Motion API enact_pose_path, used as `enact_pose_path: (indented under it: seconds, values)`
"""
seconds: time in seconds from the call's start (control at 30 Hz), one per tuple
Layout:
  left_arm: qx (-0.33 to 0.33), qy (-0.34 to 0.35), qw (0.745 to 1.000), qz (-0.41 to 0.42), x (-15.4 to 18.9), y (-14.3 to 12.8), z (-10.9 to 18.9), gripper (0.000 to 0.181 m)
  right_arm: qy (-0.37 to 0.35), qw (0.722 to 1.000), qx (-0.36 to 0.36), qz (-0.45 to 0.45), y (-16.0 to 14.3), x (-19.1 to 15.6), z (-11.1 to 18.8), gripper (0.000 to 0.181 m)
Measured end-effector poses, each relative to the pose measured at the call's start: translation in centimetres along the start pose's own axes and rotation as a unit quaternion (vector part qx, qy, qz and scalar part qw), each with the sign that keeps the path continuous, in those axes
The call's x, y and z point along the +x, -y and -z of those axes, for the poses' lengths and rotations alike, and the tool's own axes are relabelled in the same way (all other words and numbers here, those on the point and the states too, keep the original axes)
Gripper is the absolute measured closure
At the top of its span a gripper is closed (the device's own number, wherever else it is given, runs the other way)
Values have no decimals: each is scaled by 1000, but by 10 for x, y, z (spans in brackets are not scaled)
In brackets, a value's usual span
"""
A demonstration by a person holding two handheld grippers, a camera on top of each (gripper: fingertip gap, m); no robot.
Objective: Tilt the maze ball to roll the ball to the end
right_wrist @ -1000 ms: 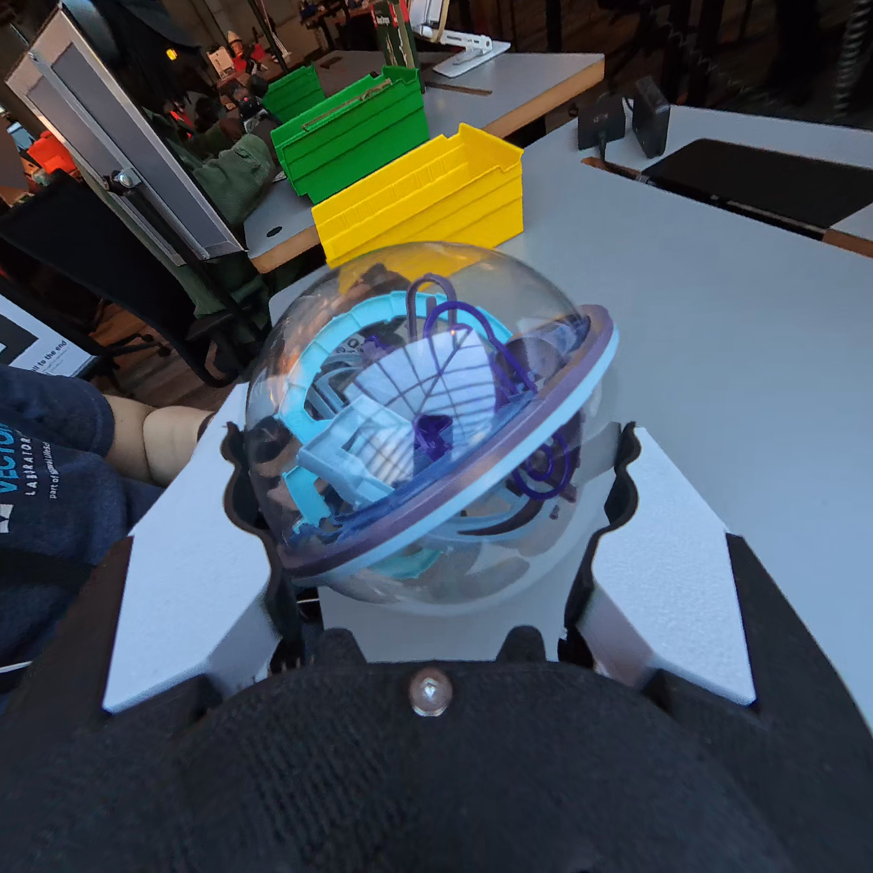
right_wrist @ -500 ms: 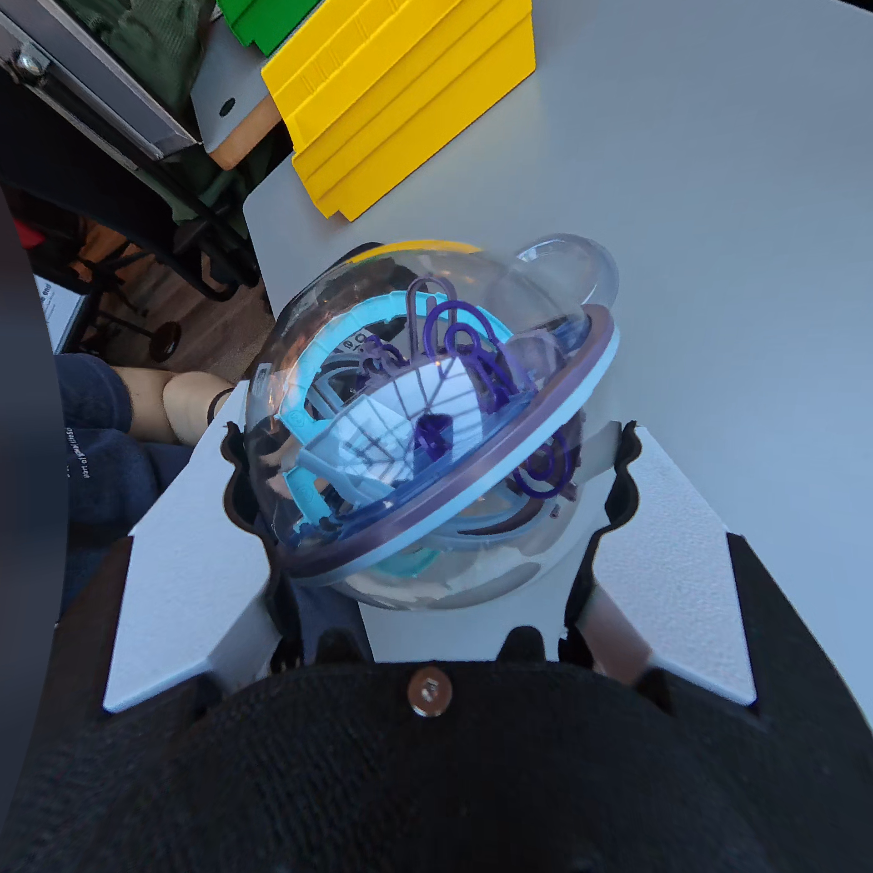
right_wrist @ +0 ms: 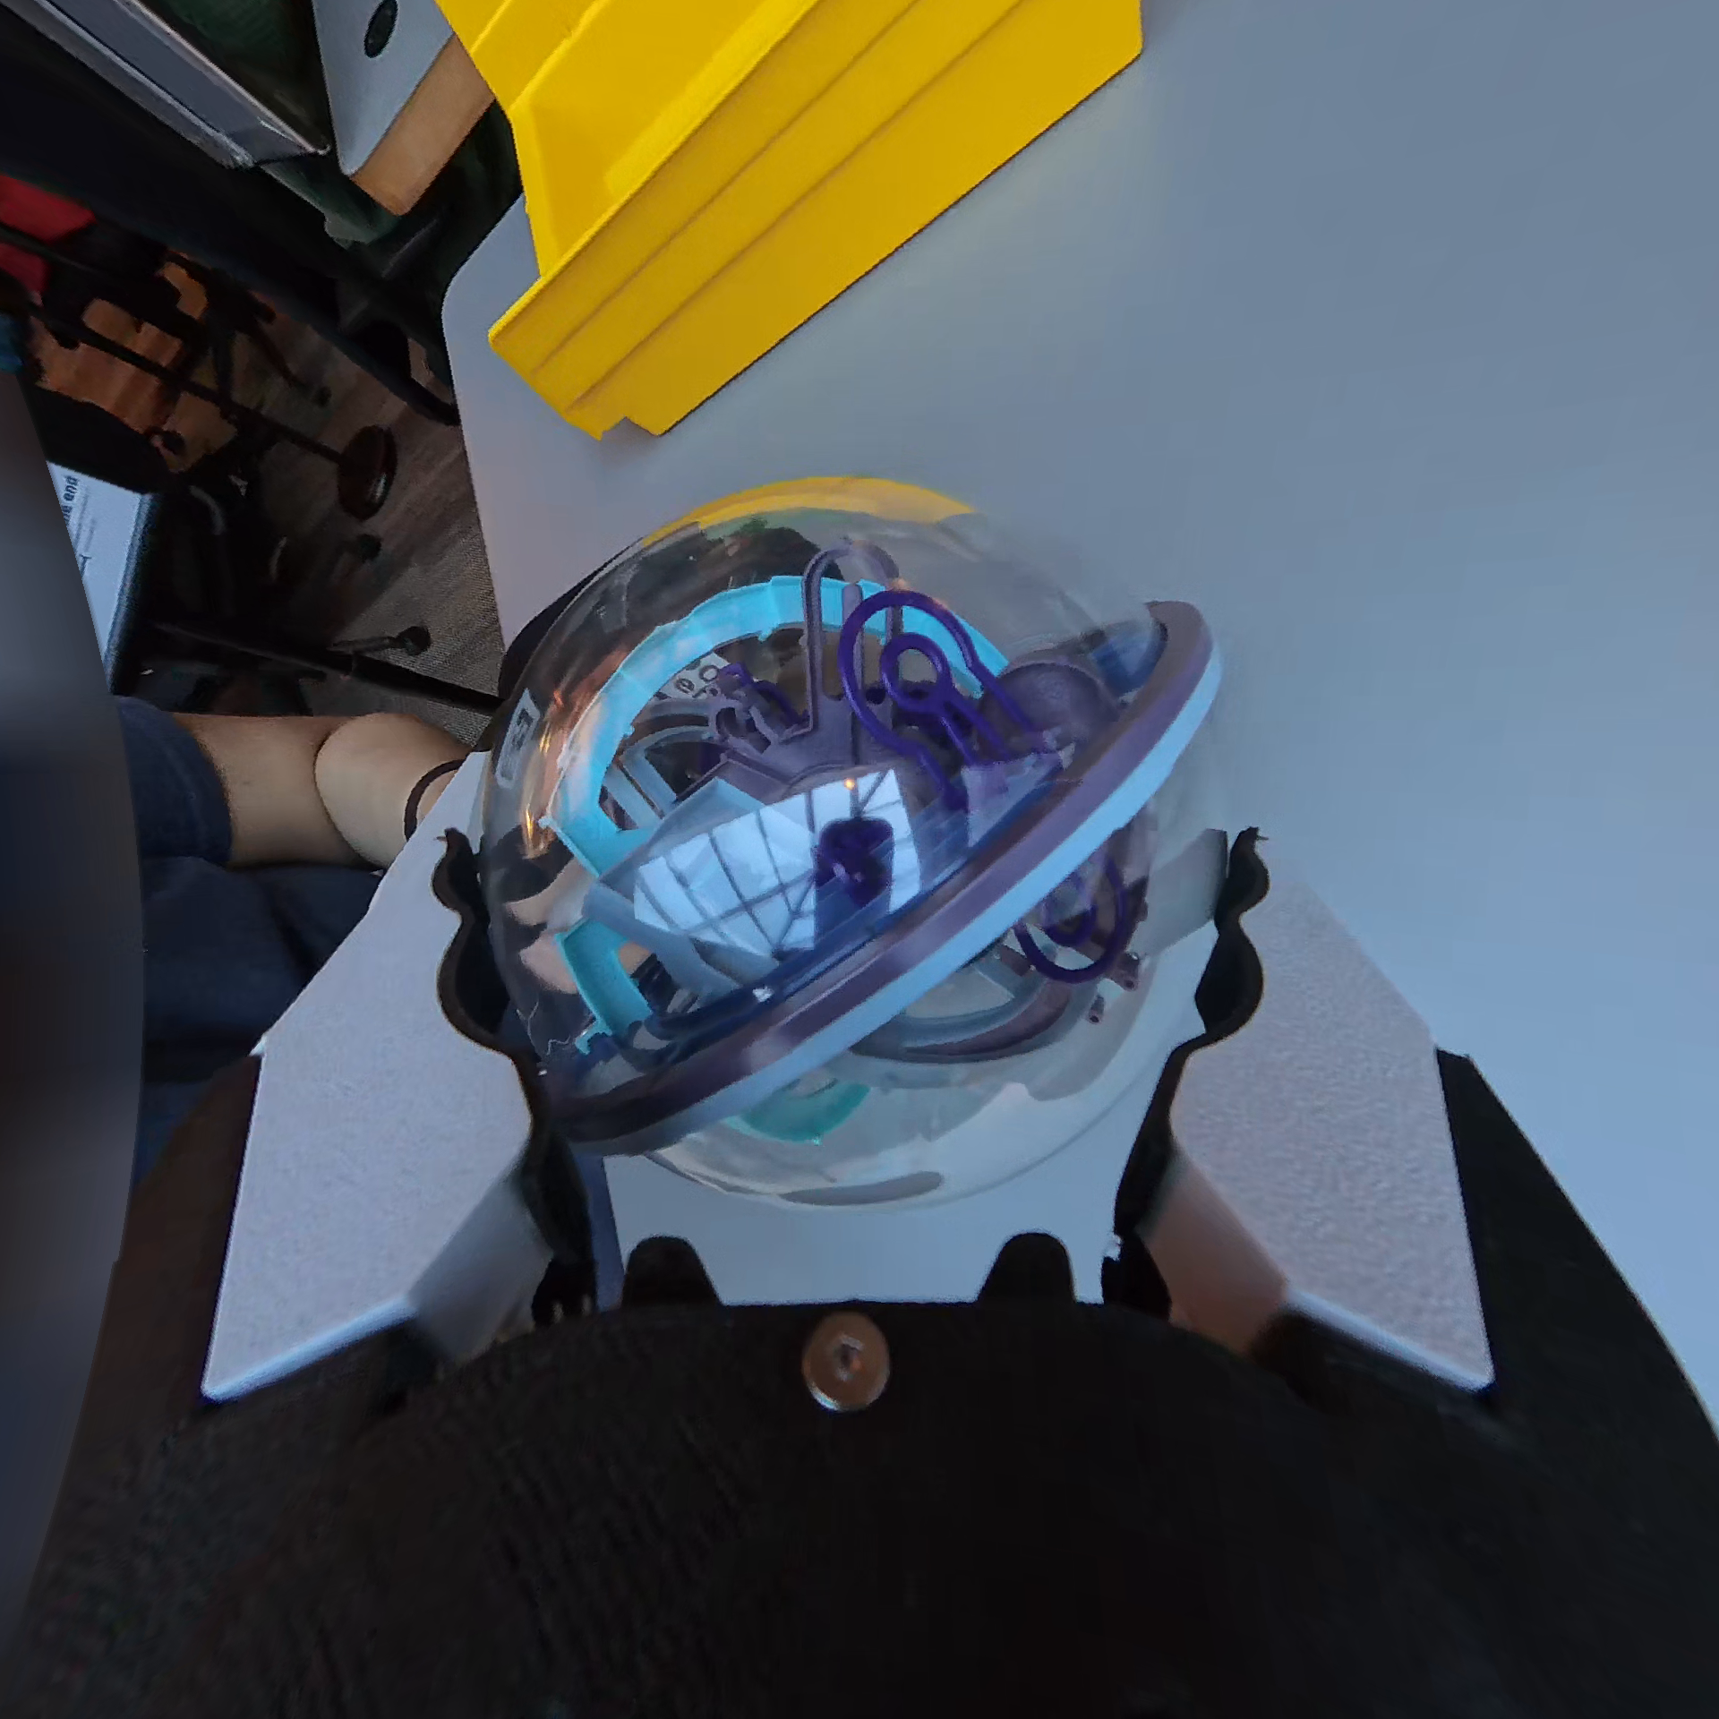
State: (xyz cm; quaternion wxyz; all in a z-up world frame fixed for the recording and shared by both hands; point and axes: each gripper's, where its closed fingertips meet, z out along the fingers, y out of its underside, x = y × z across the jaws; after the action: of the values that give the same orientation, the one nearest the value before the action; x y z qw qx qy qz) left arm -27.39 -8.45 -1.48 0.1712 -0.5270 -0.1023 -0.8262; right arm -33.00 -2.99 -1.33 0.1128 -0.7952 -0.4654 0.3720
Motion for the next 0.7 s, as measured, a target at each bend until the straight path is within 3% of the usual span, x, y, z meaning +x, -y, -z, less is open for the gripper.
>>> enact_pose_path:
  seconds: [0.3, 0.37, 0.7]
  values:
    - [27, -75, 993, 90, -7, 27, 4, 27, 31, 997, -65, -12, 21, 30, -34, 28]
    - [42, -67, 993, 89, -14, 32, 9, 21, 37, 996, -79, -12, 19, 34, -43, 28]
    - [76, -84, 990, 79, -12, 45, 19, 31, 34, 995, -89, 6, 29, 33, -54, 28]
